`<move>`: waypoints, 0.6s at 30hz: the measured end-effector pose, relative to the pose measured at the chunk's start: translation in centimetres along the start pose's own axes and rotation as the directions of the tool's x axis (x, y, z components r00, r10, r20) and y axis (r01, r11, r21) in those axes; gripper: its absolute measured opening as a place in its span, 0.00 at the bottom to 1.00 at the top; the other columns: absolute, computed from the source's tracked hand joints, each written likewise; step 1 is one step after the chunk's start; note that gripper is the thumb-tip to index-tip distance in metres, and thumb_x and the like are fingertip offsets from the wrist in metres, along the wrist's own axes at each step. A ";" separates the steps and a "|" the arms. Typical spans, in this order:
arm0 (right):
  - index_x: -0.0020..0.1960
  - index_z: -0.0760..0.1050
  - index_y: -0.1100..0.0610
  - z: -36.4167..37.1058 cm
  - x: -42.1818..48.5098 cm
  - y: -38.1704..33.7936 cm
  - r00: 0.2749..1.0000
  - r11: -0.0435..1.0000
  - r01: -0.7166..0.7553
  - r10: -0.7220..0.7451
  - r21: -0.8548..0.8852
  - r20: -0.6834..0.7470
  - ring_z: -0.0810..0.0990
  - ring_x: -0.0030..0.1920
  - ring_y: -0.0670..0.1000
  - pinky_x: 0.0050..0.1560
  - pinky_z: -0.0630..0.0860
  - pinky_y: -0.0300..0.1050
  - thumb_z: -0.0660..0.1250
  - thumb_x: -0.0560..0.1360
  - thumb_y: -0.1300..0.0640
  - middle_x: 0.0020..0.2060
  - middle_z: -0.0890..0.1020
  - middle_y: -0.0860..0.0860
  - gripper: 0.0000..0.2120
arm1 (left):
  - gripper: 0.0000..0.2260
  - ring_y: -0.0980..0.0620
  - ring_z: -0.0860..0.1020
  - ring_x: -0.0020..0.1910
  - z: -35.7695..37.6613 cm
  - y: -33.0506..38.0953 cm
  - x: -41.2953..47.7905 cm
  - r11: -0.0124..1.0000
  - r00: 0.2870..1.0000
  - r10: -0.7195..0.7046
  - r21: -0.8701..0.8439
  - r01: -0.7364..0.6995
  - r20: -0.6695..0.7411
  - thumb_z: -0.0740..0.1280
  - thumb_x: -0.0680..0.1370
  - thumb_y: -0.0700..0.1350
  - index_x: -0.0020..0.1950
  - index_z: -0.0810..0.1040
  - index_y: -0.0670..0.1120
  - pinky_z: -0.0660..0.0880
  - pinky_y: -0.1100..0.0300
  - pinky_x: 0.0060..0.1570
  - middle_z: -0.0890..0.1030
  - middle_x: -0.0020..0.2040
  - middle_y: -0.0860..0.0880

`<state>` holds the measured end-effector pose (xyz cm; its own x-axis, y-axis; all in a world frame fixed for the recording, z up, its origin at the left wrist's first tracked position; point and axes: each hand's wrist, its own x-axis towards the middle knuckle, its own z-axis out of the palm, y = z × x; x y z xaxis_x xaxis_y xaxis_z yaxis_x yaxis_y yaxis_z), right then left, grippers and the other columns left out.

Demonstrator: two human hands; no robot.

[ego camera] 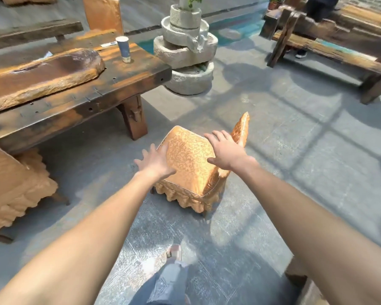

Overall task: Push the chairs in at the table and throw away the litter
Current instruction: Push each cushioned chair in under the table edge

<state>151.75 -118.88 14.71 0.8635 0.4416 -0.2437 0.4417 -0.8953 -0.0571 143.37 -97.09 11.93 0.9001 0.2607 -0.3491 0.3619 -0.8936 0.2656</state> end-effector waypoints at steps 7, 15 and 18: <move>0.82 0.48 0.46 0.7 3.6 9.4 0.996 0.994 -0.057 0.063 -0.096 0.062 0.47 0.82 0.56 0.71 0.49 0.80 0.67 0.78 0.50 0.82 0.52 0.50 0.40 | 0.46 0.35 0.56 0.79 3.8 8.4 7.1 0.996 0.996 0.081 -0.050 -0.079 0.037 0.76 0.70 0.59 0.81 0.52 0.59 0.60 0.28 0.70 0.54 0.82 0.41; 0.82 0.45 0.46 0.9 11.8 18.5 0.980 0.981 -0.035 0.071 -0.189 0.184 0.43 0.82 0.55 0.72 0.46 0.80 0.66 0.78 0.54 0.82 0.50 0.50 0.41 | 0.47 0.34 0.55 0.79 6.8 15.5 16.5 0.998 0.989 0.022 -0.062 -0.014 0.144 0.75 0.71 0.61 0.82 0.50 0.59 0.58 0.25 0.70 0.52 0.82 0.41; 0.83 0.45 0.47 0.7 15.3 20.6 0.974 0.977 -0.011 0.059 -0.213 0.219 0.44 0.82 0.55 0.73 0.46 0.78 0.66 0.79 0.55 0.82 0.51 0.51 0.40 | 0.47 0.34 0.54 0.79 6.8 16.8 18.9 0.994 0.990 -0.007 -0.104 0.022 0.142 0.74 0.72 0.60 0.82 0.49 0.58 0.57 0.26 0.70 0.53 0.82 0.41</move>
<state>173.88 -130.59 9.17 0.8134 0.3648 -0.4531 0.4742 -0.8669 0.1534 164.82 -109.60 3.70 0.8537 0.2123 -0.4754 0.4049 -0.8449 0.3497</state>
